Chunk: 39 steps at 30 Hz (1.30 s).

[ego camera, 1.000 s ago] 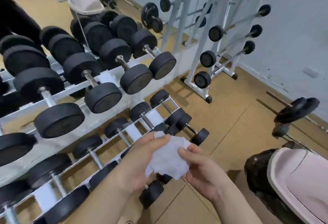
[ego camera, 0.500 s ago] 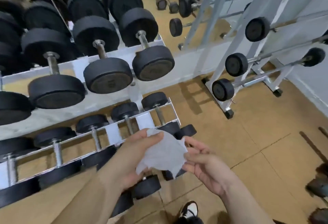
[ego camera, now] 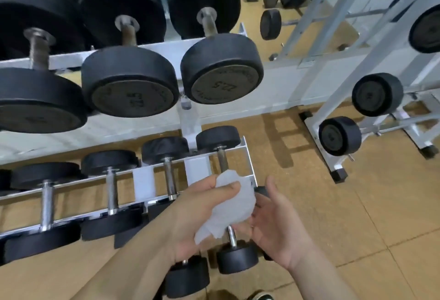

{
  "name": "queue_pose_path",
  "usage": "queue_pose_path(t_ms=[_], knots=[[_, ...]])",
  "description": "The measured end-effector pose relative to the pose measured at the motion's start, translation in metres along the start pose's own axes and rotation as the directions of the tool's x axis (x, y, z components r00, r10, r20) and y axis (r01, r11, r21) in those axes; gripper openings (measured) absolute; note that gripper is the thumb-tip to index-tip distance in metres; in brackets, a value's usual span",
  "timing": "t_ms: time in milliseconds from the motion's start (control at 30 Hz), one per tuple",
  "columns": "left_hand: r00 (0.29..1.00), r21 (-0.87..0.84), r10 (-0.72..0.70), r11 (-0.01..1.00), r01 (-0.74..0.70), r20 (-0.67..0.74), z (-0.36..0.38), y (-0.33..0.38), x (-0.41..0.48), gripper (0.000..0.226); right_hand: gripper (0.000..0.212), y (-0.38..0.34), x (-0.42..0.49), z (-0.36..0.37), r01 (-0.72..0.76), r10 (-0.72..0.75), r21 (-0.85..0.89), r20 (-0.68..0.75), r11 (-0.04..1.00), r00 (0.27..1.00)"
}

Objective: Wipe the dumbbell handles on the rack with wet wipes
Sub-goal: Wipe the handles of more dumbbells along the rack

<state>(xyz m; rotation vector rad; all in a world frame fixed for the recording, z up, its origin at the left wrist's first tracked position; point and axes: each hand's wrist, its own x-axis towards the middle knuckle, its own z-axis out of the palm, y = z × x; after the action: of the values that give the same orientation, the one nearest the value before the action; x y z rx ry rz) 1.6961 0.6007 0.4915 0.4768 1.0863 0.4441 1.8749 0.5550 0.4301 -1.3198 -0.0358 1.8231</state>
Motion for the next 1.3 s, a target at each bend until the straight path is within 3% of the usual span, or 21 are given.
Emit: queue_pose_path(t_ms=[167, 333, 400, 567, 767, 867, 967, 1033, 1133, 1200, 1300], knots=[[0.995, 0.027, 0.033, 0.999, -0.03, -0.091, -0.038, -0.022, 0.096, 0.031, 0.055, 0.014, 0.102, -0.019, 0.081, -0.075, -0.119, 0.053, 0.99, 0.996], [0.973, 0.256, 0.167, 0.959, -0.122, -0.159, -0.076, -0.038, 0.191, 0.026, 0.043, 0.008, 0.188, -0.047, 0.349, -0.364, -0.203, -0.046, 0.915, 0.93], [0.981, 0.241, 0.164, 0.961, -0.135, -0.106, -0.097, -0.049, 0.225, 0.033, 0.042, 0.008, 0.218, -0.053, 0.424, -0.437, -0.233, -0.005, 0.875, 0.899], [0.988, 0.217, 0.134, 0.965, -0.146, 0.07, -0.133, -0.074, 0.266, 0.049, 0.05, 0.009, 0.263, -0.057, 0.464, -0.428, -0.356, 0.181, 0.811, 0.886], [0.892, -0.112, 0.388, 0.921, -0.372, 0.23, -0.143, -0.076, 0.28, 0.037, 0.048, 0.017, 0.293, -0.042, 0.545, -0.531, -0.602, 0.225, 0.584, 0.817], [0.891, -0.158, 0.419, 0.905, -0.395, 0.175, -0.14, -0.069, 0.278, 0.039, 0.05, 0.018, 0.296, -0.043, 0.557, -0.572, -0.575, 0.18, 0.6, 0.801], [0.918, -0.148, 0.397, 0.909, -0.391, 0.013, -0.145, -0.069, 0.281, 0.036, 0.045, 0.017, 0.296, -0.047, 0.558, -0.593, -0.525, 0.121, 0.643, 0.796], [0.933, -0.089, 0.351, 0.93, -0.358, -0.077, -0.149, -0.069, 0.283, 0.034, 0.047, 0.019, 0.294, -0.051, 0.557, -0.592, -0.458, 0.081, 0.693, 0.802], [0.965, -0.073, 0.25, 0.964, -0.256, -0.084, -0.153, -0.067, 0.288, 0.032, 0.054, 0.021, 0.288, -0.056, 0.588, -0.616, -0.361, 0.048, 0.724, 0.787], [0.977, -0.082, 0.192, 0.976, -0.2, -0.092, -0.155, -0.067, 0.292, 0.034, 0.045, 0.025, 0.283, -0.058, 0.639, -0.678, -0.354, 0.018, 0.683, 0.735], [0.974, -0.123, 0.169, 0.974, -0.188, -0.151, -0.16, -0.068, 0.298, 0.032, 0.02, 0.035, 0.287, -0.058, 0.694, -0.815, -0.492, -0.059, 0.526, 0.577]])
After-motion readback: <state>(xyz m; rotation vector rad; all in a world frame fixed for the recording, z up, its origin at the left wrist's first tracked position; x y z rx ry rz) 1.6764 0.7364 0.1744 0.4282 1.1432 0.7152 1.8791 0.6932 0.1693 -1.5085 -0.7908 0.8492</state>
